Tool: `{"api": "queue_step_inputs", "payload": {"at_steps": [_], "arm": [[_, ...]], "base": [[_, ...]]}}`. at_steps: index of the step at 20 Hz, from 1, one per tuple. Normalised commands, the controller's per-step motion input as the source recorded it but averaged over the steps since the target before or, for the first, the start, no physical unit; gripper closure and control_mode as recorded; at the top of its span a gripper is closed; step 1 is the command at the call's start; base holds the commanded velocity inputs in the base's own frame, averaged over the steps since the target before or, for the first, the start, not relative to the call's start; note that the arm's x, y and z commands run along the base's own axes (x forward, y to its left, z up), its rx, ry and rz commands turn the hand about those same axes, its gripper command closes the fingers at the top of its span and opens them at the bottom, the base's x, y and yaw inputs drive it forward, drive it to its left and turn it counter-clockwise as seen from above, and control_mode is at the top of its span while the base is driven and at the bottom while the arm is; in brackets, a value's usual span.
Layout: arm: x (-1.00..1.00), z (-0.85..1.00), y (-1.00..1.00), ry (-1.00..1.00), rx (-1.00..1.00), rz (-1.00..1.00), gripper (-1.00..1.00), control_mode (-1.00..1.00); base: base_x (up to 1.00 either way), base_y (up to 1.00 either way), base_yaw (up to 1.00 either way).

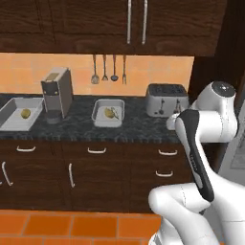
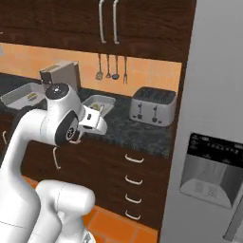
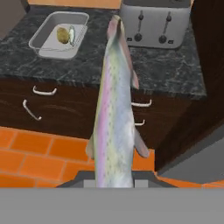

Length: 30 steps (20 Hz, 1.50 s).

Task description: Place one potato and one fish in each tupperware on the nearby counter, to pack two identical lunches.

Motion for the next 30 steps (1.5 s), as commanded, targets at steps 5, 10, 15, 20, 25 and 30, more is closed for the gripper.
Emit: {"api": "queue_step_inputs", "payload": {"at_steps": [5, 10, 15, 20, 25, 30], "arm": [[0.0, 0.0, 0.0, 0.0, 0.0, 0.0, 1.0, 1.0], [0.0, 0.0, 0.0, 0.0, 0.0, 0.0, 1.0, 1.0], [0.0, 0.0, 0.0, 0.0, 0.0, 0.0, 1.0, 1.0], [0.0, 0.0, 0.0, 0.0, 0.0, 0.0, 1.0, 1.0], [0.0, 0.0, 0.0, 0.0, 0.0, 0.0, 1.0, 1.0], [0.0, 0.0, 0.0, 0.0, 0.0, 0.0, 1.0, 1.0]], "base": [[0.42, 1.0, 0.38], [0.72, 1.0, 0.26], [1.0, 1.0, 0.08], [1.0, 1.0, -0.04], [0.81, 0.79, -0.26], [0.6, 0.25, -0.38]]}}
